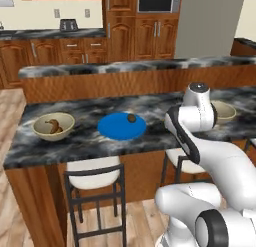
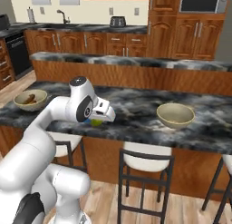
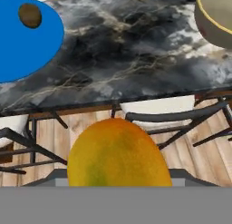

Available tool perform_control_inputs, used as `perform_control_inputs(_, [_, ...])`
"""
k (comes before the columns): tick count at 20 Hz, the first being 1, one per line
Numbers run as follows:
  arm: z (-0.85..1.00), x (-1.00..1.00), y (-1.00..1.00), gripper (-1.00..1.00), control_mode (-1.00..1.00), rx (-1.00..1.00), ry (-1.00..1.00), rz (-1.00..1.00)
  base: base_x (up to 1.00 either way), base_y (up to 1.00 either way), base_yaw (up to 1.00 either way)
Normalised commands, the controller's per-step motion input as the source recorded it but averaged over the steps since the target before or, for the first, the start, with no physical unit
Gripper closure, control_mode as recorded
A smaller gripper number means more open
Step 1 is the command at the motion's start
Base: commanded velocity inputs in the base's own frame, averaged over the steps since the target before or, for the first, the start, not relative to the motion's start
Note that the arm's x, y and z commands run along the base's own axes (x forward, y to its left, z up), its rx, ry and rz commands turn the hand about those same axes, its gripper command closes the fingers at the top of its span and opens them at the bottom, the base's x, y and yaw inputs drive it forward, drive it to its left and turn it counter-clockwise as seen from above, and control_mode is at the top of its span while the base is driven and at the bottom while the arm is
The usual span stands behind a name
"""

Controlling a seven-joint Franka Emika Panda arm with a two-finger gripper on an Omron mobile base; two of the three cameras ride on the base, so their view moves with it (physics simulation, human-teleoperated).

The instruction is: Take the fruits from the plate on the dining counter and place two fruits in each bowl.

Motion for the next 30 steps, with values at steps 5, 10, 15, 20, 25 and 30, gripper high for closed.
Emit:
perform_control_inputs(5, [0.00,0.00,0.00,1.00,1.00,0.00,0.00,0.00,0.06,-0.95,0.00])
perform_control_inputs(10, [0.00,0.00,0.00,1.00,1.00,0.00,0.00,0.00,0.30,-0.49,0.00])
perform_control_inputs(15, [0.00,0.00,0.00,1.00,1.00,0.00,0.00,0.00,0.50,-0.45,0.00])
perform_control_inputs(20, [0.00,0.00,0.00,1.00,1.00,0.00,0.00,0.00,0.22,-0.62,0.00])
perform_control_inputs(25, [0.00,0.00,0.00,1.00,1.00,0.00,0.00,0.00,0.26,-0.32,0.00])
perform_control_inputs(30, [0.00,0.00,0.00,1.00,1.00,0.00,0.00,0.00,0.48,0.00,0.00])
